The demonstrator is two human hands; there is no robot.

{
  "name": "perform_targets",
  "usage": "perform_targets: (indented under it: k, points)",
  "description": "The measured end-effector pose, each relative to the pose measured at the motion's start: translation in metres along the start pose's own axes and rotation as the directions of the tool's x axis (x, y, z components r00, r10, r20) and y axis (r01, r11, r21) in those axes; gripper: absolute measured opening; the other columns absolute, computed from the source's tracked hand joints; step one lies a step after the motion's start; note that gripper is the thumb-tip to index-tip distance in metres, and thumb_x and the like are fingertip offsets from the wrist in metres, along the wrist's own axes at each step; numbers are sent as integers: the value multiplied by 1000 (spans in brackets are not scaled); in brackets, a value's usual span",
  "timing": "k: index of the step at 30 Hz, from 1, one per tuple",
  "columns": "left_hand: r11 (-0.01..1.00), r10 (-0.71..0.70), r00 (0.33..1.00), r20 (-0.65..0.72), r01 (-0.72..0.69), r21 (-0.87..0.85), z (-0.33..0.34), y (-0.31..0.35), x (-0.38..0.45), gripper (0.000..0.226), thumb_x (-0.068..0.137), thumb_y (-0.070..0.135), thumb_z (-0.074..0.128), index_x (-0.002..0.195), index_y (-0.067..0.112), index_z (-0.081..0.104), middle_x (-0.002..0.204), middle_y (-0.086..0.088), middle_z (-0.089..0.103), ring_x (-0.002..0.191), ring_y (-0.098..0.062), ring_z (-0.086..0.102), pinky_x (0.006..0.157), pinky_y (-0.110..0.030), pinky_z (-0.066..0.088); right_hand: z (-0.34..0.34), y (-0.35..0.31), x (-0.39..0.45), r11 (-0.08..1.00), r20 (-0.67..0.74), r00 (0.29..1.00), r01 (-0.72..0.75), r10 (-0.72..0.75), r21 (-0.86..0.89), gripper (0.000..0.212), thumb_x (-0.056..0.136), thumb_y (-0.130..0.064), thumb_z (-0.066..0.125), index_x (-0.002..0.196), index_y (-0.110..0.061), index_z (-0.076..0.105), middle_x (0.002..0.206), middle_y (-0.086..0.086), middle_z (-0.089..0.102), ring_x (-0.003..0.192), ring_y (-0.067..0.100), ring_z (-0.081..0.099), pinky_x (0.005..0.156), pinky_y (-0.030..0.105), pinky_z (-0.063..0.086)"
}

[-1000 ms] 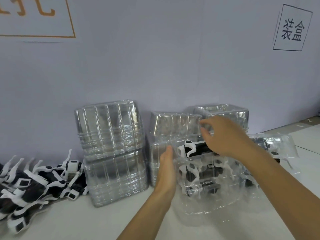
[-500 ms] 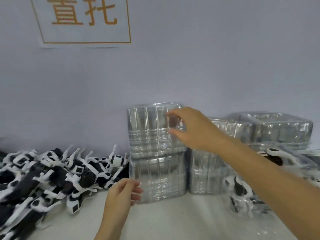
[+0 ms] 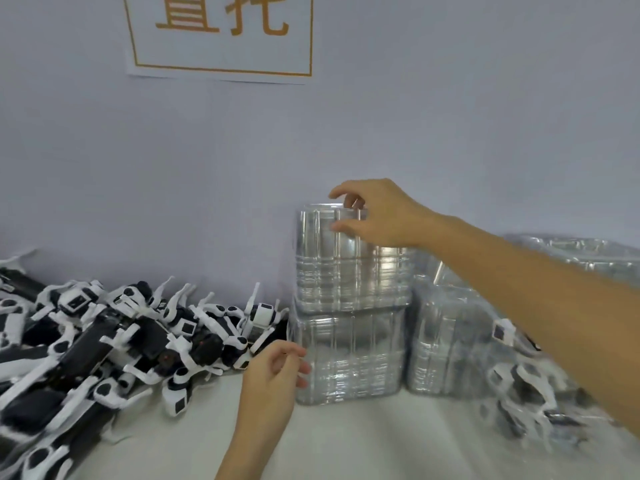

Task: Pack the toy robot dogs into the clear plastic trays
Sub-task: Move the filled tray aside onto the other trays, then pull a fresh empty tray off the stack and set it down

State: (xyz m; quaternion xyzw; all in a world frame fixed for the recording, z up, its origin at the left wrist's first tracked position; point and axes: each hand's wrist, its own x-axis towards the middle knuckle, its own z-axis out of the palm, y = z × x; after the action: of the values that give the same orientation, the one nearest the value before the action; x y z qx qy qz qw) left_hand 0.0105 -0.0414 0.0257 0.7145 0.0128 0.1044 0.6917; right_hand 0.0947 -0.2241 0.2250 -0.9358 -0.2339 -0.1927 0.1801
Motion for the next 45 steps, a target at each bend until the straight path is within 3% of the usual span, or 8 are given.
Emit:
perform_targets:
  k: [4,8,11,15,28,33,39,45]
  points:
    - [1000,19,1000,6,-19,19,-2,-2,4,26,99,0,49,87,12,69,76,-7,73,60,-11,64,57,-20,47,-34,47,-24,987,-292,947,-98,131,124,19,97,-30,60,116,-27,61,97,-6,61,88,10,58,71,15,44]
    - [999,31,999,15,-32,21,5,-2,3,28,99,0,49,85,13,69,75,-5,73,61,-14,65,64,-31,48,-43,96,-53,876,103,889,-411,447,-254,53,92,-28,66,141,-19,49,129,4,62,108,20,57,86,27,43]
    - [999,37,999,34,-38,32,11,0,0,28,97,-1,50,85,14,70,75,-5,72,62,-16,65,65,-34,49,-23,114,-68,805,220,833,-369,508,-464,64,84,-42,77,136,-13,53,126,5,61,115,26,58,94,33,47]
    - [996,61,996,63,-65,68,15,2,-4,26,98,1,50,88,15,70,77,-2,73,65,-15,67,63,-29,50,-16,126,-71,870,107,895,-383,433,-310,21,81,-24,83,77,-25,62,81,-8,66,86,19,64,72,29,45]
    - [959,278,959,61,-274,-72,20,30,-13,30,98,-4,50,86,15,70,78,-5,72,67,-15,67,60,-17,49,-76,44,-46,970,-545,804,-163,238,183,17,89,-39,72,94,-26,63,84,-18,61,74,-6,56,59,4,40]
    - [877,430,902,-45,-429,-216,19,73,-31,22,96,14,59,88,26,76,87,1,75,79,-10,69,68,-16,53,-80,-23,-64,971,-583,807,50,98,234,34,88,-46,72,105,-16,70,90,-4,72,81,17,69,77,33,57]
    - [798,543,834,-98,-548,-249,13,111,-52,23,82,48,67,102,37,73,101,4,75,96,-15,69,77,-21,55,-53,-77,-99,875,-406,914,207,-14,437,21,84,-53,66,73,-36,63,63,-8,66,56,-2,61,53,16,49]
    - [787,554,825,-112,-563,-251,12,115,-53,10,88,29,72,86,20,76,78,-3,74,69,-10,67,63,-16,52,-6,-87,-99,805,-194,980,79,45,588,19,88,-47,64,77,-32,61,62,-20,66,60,-4,63,63,13,50]
